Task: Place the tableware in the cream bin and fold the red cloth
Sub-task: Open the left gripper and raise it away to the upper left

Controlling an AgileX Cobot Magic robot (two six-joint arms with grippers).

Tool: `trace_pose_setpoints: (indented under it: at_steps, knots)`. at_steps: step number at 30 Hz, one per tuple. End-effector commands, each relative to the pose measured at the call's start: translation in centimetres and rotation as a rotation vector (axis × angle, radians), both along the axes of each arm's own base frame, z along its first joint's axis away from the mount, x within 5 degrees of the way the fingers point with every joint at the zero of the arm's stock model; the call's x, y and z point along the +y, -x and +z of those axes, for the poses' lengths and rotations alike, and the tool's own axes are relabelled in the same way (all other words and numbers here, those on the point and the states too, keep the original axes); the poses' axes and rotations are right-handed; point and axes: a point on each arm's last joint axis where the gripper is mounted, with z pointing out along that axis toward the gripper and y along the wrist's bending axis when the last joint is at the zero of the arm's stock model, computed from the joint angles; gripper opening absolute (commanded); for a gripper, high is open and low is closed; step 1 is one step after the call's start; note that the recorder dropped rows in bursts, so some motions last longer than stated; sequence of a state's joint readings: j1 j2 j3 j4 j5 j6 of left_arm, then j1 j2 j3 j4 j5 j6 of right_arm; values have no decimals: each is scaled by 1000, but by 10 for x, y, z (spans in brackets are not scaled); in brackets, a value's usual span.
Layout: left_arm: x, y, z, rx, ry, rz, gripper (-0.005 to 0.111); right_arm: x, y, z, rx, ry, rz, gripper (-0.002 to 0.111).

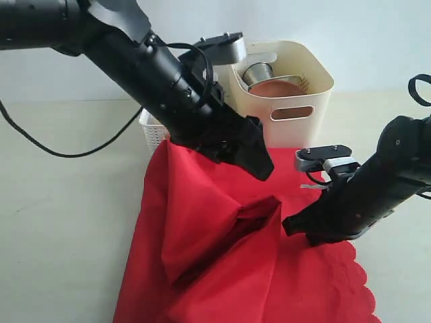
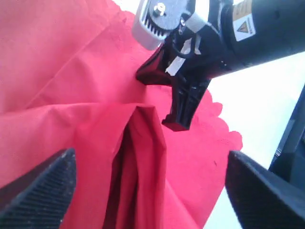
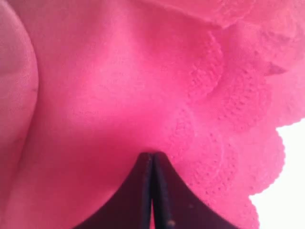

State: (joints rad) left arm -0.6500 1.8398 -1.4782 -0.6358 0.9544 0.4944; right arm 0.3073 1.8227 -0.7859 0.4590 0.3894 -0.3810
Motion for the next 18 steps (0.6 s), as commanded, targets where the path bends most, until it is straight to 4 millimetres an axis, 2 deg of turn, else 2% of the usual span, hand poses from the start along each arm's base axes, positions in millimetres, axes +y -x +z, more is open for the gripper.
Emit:
trace_pose_setpoints:
  at_steps: [1,6,10,14,18]
  knots:
    - [17,10,17,-73,-57,26,84,-3,5,12,-58,9,20,0]
    - [51,11,35,-165,-172,148,84,-10,19,36,-203,-2,-3,0]
    - [89,10,50,-219,-128,271,84,-13,27,54,-312,-30,-37,0]
    - [131,4,58,-250,-60,453,84,6,39,81,-451,-75,41,0]
    - [174,-1,77,-307,-31,605,84,40,51,112,-560,-134,207,0]
